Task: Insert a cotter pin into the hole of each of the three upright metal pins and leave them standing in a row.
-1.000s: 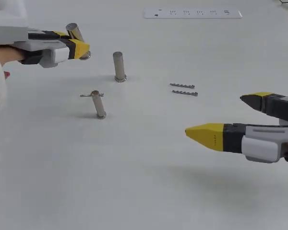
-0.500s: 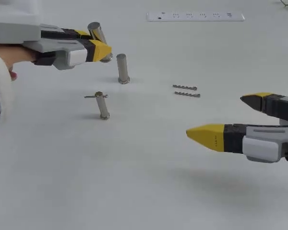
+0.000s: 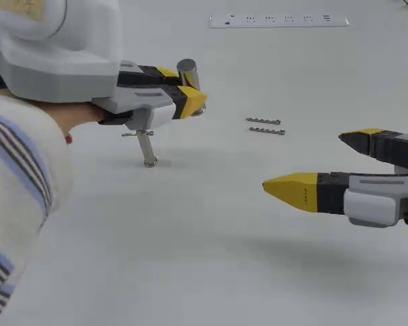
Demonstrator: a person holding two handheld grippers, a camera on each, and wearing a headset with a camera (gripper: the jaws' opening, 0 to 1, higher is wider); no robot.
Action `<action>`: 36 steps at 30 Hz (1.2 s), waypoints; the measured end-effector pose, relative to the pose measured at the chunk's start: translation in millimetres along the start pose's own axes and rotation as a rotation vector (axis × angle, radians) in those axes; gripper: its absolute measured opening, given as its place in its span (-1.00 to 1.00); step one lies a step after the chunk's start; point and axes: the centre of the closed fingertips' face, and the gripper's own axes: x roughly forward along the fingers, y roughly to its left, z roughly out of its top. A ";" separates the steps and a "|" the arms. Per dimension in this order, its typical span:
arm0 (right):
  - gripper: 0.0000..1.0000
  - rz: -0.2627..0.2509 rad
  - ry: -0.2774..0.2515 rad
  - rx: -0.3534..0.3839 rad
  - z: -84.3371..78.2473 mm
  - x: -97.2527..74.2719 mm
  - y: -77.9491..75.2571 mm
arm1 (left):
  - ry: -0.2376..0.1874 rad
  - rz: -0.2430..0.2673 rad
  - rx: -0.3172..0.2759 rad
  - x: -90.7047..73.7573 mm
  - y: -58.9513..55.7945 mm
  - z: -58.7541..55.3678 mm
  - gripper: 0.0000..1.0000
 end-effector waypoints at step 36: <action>0.97 0.055 0.090 -0.016 -20.5 3.9 12.8 | 0.124 -0.038 -0.073 30.5 -48.8 -59.4 -0.82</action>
